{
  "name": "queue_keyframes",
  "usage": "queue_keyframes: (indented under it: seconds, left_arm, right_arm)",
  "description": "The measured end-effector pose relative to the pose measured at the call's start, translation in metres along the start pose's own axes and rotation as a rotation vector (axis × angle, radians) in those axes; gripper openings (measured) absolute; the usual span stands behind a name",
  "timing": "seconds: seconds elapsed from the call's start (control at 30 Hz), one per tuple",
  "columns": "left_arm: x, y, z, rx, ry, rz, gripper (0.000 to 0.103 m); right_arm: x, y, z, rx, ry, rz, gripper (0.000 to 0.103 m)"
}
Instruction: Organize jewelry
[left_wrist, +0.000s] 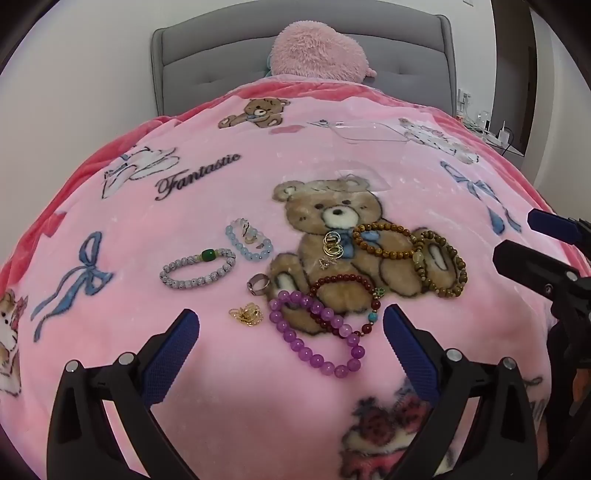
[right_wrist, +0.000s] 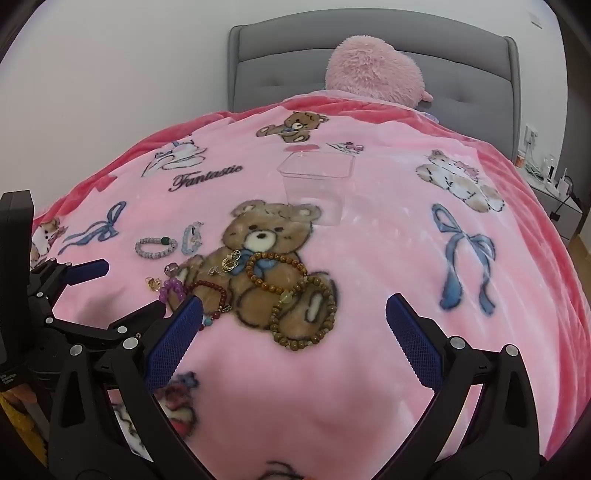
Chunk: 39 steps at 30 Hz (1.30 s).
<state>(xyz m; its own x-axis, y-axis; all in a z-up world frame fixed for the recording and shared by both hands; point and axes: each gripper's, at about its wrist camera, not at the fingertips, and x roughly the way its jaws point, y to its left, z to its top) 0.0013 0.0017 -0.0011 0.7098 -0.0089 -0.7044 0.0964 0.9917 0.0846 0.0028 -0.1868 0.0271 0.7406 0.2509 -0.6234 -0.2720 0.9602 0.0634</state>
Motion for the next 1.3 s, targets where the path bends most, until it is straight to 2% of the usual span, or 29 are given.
queue_keyframes:
  seconds: [0.27,0.4,1.3]
  left_arm:
    - [0.003,0.005,0.001,-0.062,0.021,-0.012,0.098]
    - [-0.002,0.007,0.000,-0.037,-0.005,-0.022,0.098]
    - [-0.009,0.006,0.000,-0.037,-0.022,-0.039,0.098]
  right_arm:
    - [0.003,0.003,0.001,0.004,0.002,0.001,0.095]
    - [0.000,0.001,0.001,0.008,-0.005,0.002,0.095]
    - [0.000,0.004,0.000,0.000,-0.010,0.012,0.095]
